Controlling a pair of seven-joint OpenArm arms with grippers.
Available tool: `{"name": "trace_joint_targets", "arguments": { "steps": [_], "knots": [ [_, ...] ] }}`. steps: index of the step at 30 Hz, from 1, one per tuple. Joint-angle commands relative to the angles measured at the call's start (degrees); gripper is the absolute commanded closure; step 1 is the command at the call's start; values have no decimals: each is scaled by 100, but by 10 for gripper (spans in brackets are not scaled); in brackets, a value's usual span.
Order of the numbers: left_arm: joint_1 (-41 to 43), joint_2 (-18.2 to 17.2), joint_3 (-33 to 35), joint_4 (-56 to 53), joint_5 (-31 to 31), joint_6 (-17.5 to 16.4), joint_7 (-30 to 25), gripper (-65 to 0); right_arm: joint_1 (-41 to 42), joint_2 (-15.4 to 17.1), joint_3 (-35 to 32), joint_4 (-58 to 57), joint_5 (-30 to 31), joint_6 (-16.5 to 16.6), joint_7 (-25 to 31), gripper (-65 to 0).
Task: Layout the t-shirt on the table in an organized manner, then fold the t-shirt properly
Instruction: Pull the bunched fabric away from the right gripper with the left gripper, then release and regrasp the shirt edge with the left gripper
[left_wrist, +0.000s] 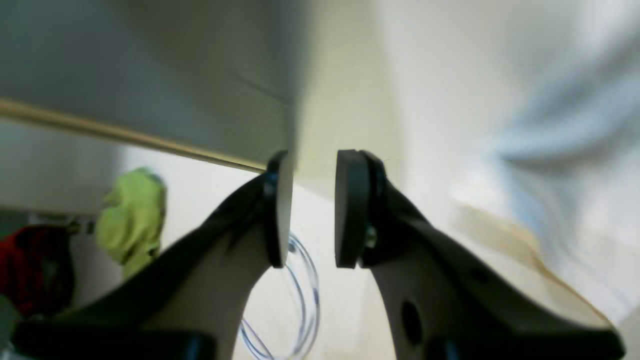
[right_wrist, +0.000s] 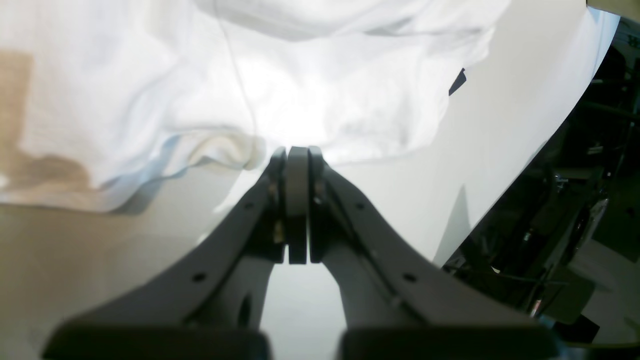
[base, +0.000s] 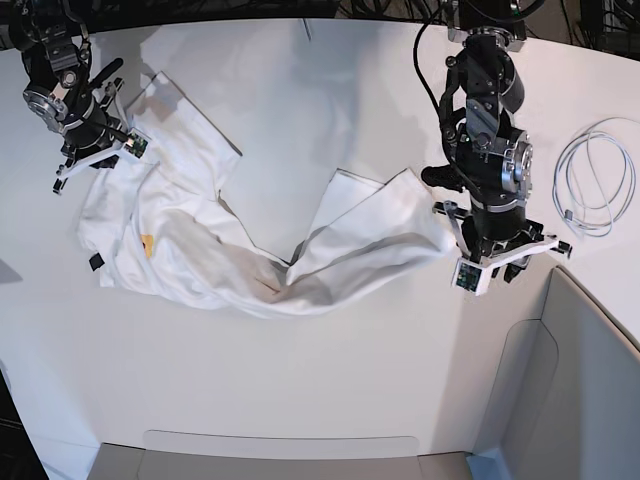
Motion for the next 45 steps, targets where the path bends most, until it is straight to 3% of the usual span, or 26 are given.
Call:
{"name": "trace_joint_targets", "arguments": {
  "steps": [1, 6, 12, 18, 25, 33, 45],
  "knots": [
    [239, 25, 126, 40, -78, -21, -223, -131, 42, 99, 42, 100, -43, -36, 40, 0],
    [1435, -27, 838, 31, -43, -30, -1172, -131, 42, 99, 69, 91, -43, -36, 40, 0],
    [2015, -317, 1410, 5, -43, -21, -1225, -132, 42, 99, 34, 65, -43, -36, 40, 0],
    [1963, -317, 1462, -409, -34, -21, -1129, -149, 42, 99, 34, 74, -43, -27, 40, 0],
    [1303, -511, 2131, -857, -34, -3, -803, -158, 42, 99, 34, 74, -43, -27, 40, 0],
    [820, -520, 2482, -1666, 485, -3, -838, -158, 42, 99, 34, 74, -43, -27, 40, 0],
    [758, -520, 2500, -2527, 502, 5, -1058, -152, 34, 63, 25, 65, -43, -27, 40, 0]
  ]
}}
